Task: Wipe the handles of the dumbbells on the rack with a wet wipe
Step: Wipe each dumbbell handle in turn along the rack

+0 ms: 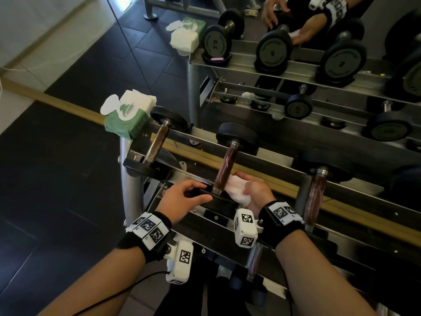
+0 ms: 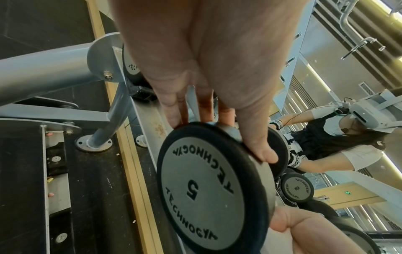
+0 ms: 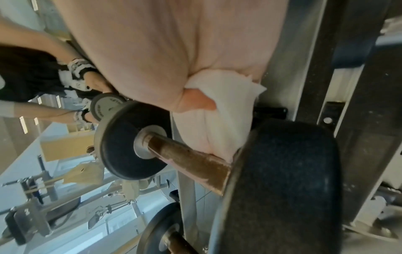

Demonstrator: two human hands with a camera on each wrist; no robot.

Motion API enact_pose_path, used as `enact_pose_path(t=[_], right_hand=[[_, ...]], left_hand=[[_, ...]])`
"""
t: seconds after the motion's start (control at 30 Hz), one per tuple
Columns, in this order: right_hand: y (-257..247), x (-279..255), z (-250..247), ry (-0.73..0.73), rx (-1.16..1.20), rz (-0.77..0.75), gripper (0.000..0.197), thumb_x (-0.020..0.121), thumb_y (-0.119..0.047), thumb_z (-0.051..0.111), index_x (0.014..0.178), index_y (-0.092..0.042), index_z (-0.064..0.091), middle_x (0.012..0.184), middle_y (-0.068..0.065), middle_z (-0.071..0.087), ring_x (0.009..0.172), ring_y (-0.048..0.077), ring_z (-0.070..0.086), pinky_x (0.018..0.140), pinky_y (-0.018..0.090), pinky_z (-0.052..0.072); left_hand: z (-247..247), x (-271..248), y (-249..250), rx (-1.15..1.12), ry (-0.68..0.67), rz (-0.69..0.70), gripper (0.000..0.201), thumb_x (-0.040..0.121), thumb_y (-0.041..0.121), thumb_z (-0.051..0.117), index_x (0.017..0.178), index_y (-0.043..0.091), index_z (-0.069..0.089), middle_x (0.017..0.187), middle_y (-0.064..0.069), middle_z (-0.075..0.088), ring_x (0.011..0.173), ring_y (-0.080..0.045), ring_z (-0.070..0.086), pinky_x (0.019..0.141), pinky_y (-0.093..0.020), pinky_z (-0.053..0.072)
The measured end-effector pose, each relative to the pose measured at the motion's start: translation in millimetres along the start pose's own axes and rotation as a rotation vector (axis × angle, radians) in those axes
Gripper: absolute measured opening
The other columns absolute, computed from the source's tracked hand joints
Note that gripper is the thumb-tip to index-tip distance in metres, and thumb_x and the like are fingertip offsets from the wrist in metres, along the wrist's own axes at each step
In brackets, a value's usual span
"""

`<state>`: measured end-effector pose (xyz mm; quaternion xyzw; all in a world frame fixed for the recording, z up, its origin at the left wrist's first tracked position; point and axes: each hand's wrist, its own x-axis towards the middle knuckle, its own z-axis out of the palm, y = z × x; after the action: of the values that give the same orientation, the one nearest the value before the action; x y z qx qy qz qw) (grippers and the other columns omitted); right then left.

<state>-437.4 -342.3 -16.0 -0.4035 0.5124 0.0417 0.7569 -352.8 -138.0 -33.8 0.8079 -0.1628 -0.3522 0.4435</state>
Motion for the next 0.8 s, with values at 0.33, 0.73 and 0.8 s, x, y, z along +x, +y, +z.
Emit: enact_pose_path(t=[0.33, 0.73, 0.8], right_hand=[[5.5, -3.4, -9.3, -0.07, -0.142, 0.02, 0.059, 0.077, 0.017, 0.035, 0.093, -0.026, 0.072, 0.116, 0.012, 0.064, 0.106, 0.034, 0.06, 0.08, 0.047, 0.055], [-64.5, -22.8, 4.4, -0.272, -0.814, -0.442, 0.046, 0.097, -0.005, 0.039, 0.125, -0.029, 0.064, 0.123, -0.001, 0.06, 0.108, 0.009, 0.057, 0.09, 0.022, 0.046], [-71.6, -16.6, 11.2, -0.298, -0.992, -0.616, 0.033, 0.102, -0.026, 0.041, 0.123, -0.037, 0.064, 0.116, -0.008, 0.06, 0.099, -0.004, 0.056, 0.085, 0.013, 0.041]], left_hand=[[-1.1, -2.8, 0.7, 0.009, -0.008, 0.013, 0.05, 0.059, 0.07, 0.072, 0.105, 0.05, 0.066, 0.109, 0.011, 0.069, 0.101, -0.004, 0.066, 0.092, -0.032, 0.054], [-7.8, -3.7, 23.0, 0.083, -0.023, -0.077, 0.029, 0.073, 0.052, 0.08, 0.098, 0.044, 0.068, 0.108, 0.016, 0.063, 0.104, -0.004, 0.057, 0.09, -0.03, 0.048], [-7.6, -4.2, 23.5, 0.103, -0.002, -0.077, 0.031, 0.073, 0.053, 0.079, 0.099, 0.043, 0.068, 0.107, 0.018, 0.062, 0.104, -0.002, 0.055, 0.081, -0.023, 0.043]])
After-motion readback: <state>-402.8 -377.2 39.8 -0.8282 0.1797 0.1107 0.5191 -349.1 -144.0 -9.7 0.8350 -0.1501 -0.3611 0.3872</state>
